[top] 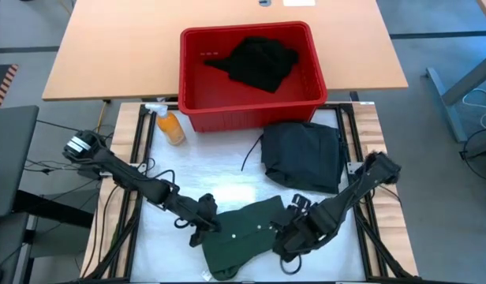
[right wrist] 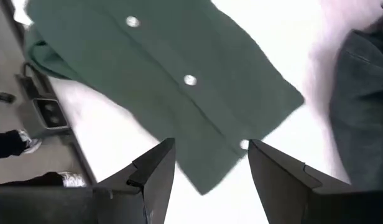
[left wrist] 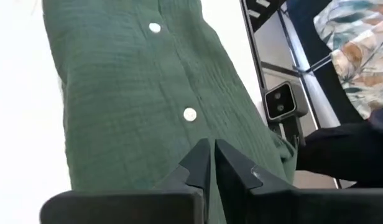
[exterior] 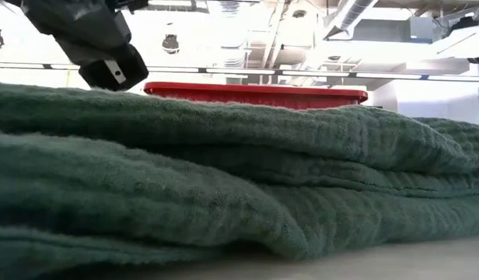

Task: Fold laundry
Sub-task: Stack the green shirt on top of the black shorts on the table

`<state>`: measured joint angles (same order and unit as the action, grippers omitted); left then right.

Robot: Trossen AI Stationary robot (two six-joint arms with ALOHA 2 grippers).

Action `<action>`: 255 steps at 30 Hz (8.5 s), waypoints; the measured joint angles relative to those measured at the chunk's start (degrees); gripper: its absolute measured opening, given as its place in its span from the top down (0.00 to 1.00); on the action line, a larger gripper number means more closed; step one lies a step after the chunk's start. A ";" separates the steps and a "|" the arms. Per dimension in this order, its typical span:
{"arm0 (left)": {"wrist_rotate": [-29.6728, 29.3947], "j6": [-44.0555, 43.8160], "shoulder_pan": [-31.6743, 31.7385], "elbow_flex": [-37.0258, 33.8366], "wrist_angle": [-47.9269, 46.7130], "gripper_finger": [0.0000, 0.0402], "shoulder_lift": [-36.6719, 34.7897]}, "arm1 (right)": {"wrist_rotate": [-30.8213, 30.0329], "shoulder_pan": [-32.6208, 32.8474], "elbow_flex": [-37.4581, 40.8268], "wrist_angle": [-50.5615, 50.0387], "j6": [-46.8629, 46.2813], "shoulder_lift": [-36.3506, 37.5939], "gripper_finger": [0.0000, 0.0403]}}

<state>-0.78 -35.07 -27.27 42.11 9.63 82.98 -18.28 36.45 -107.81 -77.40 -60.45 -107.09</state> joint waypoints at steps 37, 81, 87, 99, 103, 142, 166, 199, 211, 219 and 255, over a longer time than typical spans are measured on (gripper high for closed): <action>-11.10 -7.08 1.19 -0.02 -6.94 0.43 2.77 | 1.27 -6.51 64.98 61.98 -17.51 21.98 0.39; 7.00 -12.03 2.07 -0.03 -8.33 0.43 9.00 | 9.12 -10.35 52.65 64.11 8.69 17.86 0.91; 2.22 -10.43 -0.13 -0.11 -12.57 0.43 0.17 | 9.44 -11.87 38.53 44.80 24.68 17.70 0.93; -16.37 -3.43 1.21 0.02 3.08 0.43 -11.93 | 9.23 -15.75 21.12 34.09 41.58 11.88 0.92; -14.05 -0.03 4.88 0.00 6.74 0.43 -11.48 | 9.40 -15.73 20.99 33.96 42.94 10.62 0.92; 31.05 14.52 24.77 20.11 2.54 0.21 12.77 | 10.78 -14.34 20.91 34.47 42.23 10.25 0.92; 25.33 17.44 22.39 20.11 2.81 0.83 12.76 | 10.79 -14.10 20.94 34.23 39.32 10.25 0.88; 18.65 19.26 22.57 20.02 -2.89 1.00 -8.87 | -1.88 4.20 5.44 -2.52 12.89 15.44 0.59; -22.51 32.73 13.44 20.04 -10.79 1.00 -29.69 | -17.57 11.51 5.44 -6.54 2.90 17.59 0.63; -26.87 31.84 9.13 20.04 -12.82 1.00 -32.04 | -17.57 11.41 5.44 -7.53 1.80 17.59 0.63; -50.95 51.94 0.33 18.36 -10.79 1.00 -20.01 | -17.66 8.98 5.52 -10.39 -2.43 17.57 0.63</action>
<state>-51.74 16.87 -26.94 60.47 -1.16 62.98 -35.94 45.43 -102.28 -87.79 -62.89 -89.52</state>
